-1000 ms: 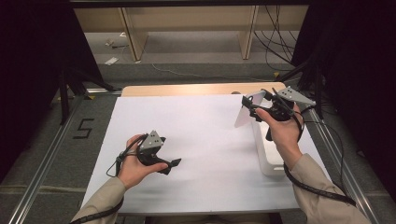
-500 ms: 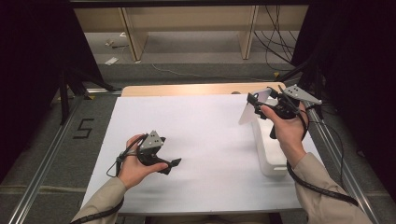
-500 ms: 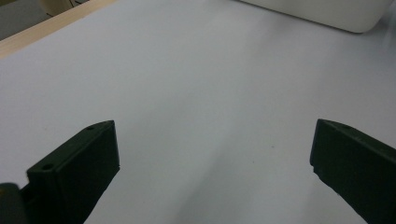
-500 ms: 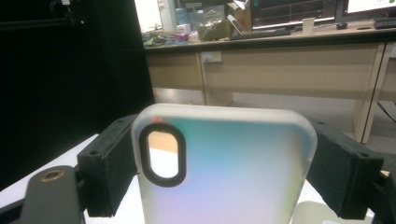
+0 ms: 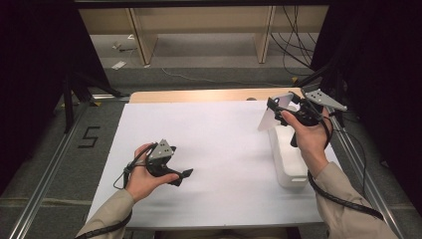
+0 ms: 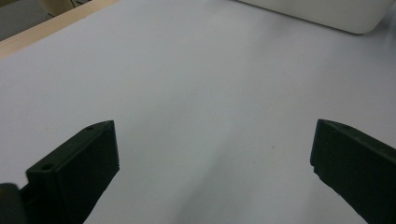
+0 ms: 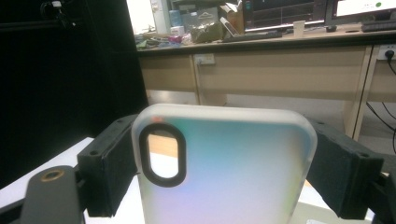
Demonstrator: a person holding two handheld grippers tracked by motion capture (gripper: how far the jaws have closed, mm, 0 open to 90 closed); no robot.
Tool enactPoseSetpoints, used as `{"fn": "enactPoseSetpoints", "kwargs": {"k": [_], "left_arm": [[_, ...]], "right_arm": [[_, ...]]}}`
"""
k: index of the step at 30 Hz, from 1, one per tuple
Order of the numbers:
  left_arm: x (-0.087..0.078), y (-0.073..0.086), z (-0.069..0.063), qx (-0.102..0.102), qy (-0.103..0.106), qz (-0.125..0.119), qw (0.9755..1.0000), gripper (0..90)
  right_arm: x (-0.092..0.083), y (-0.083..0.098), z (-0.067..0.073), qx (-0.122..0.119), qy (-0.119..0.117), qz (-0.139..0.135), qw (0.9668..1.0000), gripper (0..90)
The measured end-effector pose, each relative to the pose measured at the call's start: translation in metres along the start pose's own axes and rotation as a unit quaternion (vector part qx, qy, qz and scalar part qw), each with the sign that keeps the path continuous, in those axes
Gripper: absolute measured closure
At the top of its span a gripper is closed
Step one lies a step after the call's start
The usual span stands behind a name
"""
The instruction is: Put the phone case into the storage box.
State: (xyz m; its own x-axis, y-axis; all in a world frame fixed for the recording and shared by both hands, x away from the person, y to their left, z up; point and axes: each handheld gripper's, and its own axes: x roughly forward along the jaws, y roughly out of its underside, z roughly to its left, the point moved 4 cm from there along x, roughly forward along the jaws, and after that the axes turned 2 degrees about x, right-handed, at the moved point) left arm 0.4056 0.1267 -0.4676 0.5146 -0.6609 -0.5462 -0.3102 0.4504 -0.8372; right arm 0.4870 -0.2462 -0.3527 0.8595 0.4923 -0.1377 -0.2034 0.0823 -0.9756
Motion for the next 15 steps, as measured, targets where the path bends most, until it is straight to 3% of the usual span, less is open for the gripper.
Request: {"fn": "enactPoseSetpoints", "kwargs": {"k": [15], "left_arm": [[-0.0001, -0.0001, 0.0003, -0.002, -0.001, -0.002, 1.0, 0.6]], "right_arm": [[-0.0026, -0.0024, -0.0079, 0.004, 0.01, -0.004, 0.9999, 18.0]]}}
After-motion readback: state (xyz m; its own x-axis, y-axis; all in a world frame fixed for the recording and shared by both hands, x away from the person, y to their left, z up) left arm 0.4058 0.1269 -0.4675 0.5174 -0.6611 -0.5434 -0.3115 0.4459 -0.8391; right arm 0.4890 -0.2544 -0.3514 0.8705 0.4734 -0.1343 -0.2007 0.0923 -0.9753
